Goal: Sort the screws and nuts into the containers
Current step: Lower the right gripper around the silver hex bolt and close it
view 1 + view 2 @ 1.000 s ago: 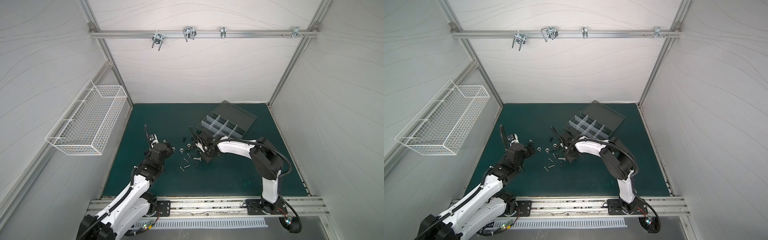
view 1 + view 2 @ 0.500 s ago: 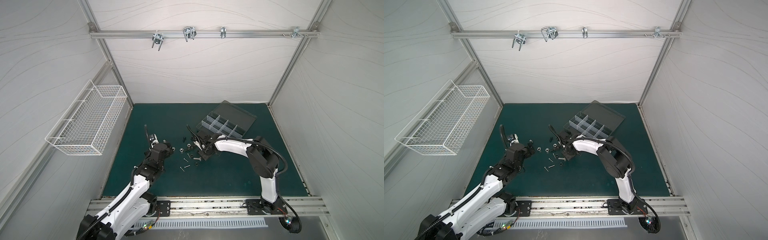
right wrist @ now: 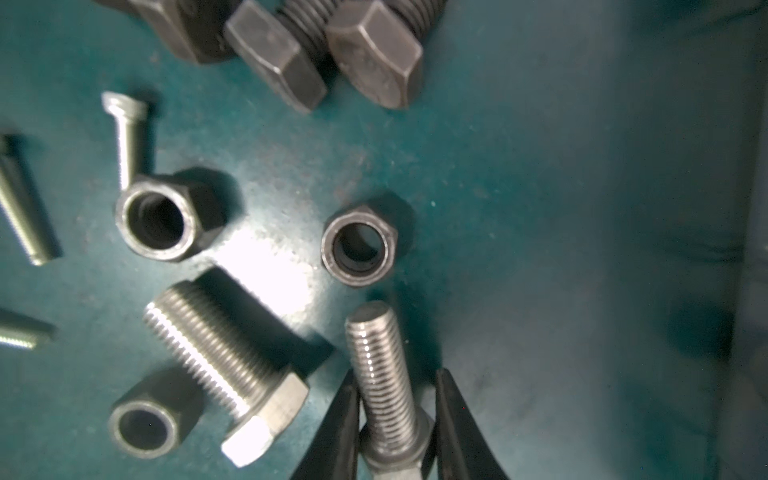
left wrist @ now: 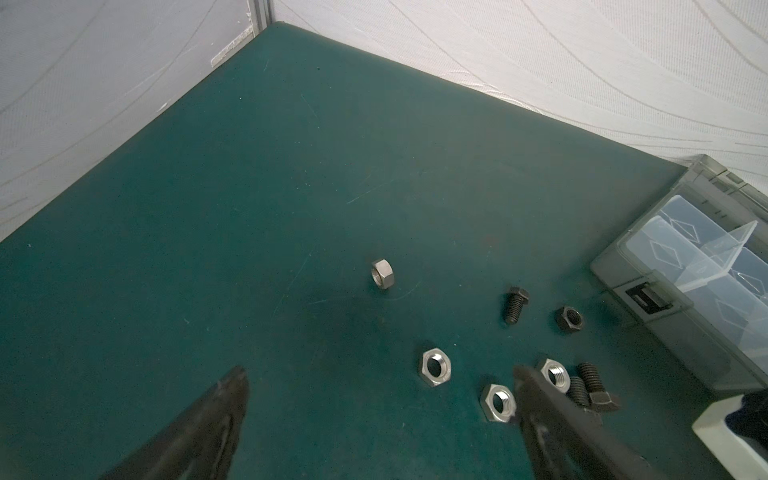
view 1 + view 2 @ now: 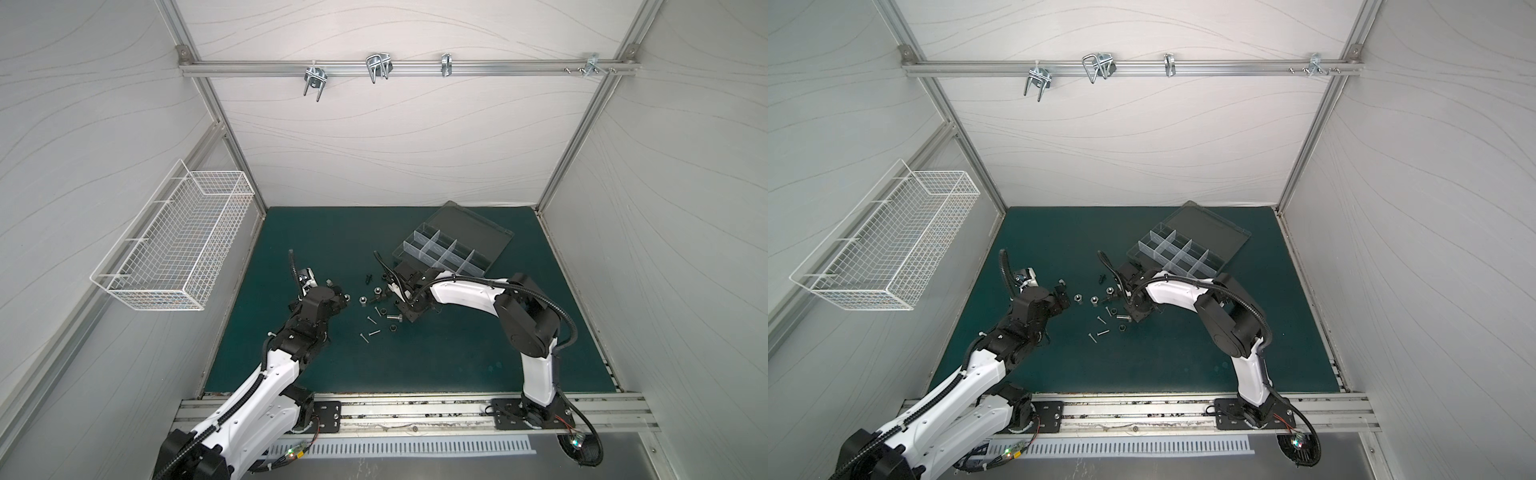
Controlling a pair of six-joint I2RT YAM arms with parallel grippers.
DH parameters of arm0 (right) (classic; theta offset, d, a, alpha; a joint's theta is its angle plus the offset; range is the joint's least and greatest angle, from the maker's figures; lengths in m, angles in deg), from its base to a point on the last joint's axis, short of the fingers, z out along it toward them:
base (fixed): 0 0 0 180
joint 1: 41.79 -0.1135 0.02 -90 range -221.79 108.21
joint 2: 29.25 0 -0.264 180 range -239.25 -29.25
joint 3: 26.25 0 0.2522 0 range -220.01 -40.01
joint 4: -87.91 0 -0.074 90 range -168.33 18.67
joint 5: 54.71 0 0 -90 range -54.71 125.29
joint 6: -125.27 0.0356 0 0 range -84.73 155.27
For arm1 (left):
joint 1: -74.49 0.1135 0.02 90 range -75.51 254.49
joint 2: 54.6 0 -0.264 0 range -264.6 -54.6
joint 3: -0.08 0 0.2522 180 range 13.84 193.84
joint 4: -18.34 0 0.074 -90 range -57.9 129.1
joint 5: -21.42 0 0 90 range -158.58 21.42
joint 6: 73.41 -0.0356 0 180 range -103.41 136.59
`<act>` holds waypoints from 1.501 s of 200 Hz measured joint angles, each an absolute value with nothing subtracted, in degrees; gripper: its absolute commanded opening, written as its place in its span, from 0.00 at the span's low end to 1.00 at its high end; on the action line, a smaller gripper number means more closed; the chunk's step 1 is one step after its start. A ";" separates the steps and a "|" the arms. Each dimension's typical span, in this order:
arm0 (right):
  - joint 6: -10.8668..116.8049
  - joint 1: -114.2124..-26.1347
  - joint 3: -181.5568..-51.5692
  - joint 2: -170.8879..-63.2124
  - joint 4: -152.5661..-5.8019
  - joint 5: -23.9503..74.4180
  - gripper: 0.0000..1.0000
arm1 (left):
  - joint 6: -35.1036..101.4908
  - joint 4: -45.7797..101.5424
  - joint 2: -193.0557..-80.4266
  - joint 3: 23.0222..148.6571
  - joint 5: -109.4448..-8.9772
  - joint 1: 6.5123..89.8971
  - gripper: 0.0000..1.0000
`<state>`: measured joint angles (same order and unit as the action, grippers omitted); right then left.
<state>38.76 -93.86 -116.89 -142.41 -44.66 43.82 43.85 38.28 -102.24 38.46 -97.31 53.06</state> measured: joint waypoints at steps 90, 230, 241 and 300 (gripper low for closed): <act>40.33 -93.30 -116.65 -139.18 -40.62 44.96 0.00 | 43.83 38.28 -102.26 38.46 -97.31 53.06 1.00; 41.64 -85.52 -116.65 -130.94 -39.75 48.13 0.00 | 43.83 38.25 -102.37 38.46 -97.31 53.06 1.00; 41.64 -85.34 -116.56 -130.94 -39.88 47.60 0.03 | 43.83 38.28 -102.43 38.46 -97.31 53.06 1.00; 39.76 -88.14 -115.58 -132.29 -40.12 42.49 0.25 | 43.81 38.25 -102.54 38.46 -97.34 53.06 1.00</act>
<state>39.76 -88.14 -115.58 -132.29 -40.12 42.49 43.81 38.25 -102.54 38.46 -97.34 53.06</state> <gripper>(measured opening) 0.220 0.996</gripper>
